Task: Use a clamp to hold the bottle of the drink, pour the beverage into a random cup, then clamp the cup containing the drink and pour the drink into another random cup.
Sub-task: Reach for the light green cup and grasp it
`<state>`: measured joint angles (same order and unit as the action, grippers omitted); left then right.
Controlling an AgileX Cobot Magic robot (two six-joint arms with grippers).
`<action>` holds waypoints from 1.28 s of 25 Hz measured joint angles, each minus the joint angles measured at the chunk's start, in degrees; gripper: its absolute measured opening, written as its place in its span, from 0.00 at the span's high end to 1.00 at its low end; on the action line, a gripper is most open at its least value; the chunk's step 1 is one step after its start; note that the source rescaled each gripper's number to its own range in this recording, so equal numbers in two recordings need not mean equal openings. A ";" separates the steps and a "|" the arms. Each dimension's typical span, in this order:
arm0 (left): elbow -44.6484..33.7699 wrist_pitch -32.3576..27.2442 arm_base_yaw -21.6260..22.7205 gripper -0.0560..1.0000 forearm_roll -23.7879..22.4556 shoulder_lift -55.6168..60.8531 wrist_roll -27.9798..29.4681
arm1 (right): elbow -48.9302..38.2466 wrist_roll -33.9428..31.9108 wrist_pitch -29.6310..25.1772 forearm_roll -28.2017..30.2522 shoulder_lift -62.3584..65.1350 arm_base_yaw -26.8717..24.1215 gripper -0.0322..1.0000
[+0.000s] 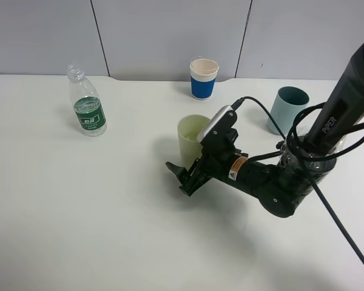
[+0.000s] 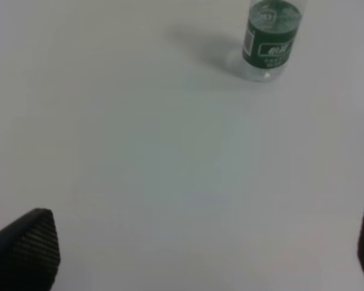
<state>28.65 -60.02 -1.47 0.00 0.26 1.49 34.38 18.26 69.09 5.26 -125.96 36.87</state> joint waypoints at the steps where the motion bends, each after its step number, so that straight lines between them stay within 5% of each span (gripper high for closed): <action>1: 0.00 0.00 0.00 0.00 0.00 0.00 0.00 | 0.00 0.00 0.00 0.07 0.00 0.00 0.16; 3: 0.00 0.00 0.00 0.00 0.00 0.00 0.00 | 0.00 0.00 0.00 0.42 0.00 0.00 0.36; 6: 0.00 0.00 0.00 0.00 0.00 0.00 0.00 | 0.00 0.00 -0.01 1.67 0.00 0.00 0.94; 32: 0.00 0.00 0.00 0.00 0.00 0.00 0.00 | -0.05 -3.10 -1.29 1.26 8.08 0.00 0.97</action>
<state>28.65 -60.02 -1.47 0.00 0.26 1.49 34.33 15.16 67.80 6.52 -117.89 36.87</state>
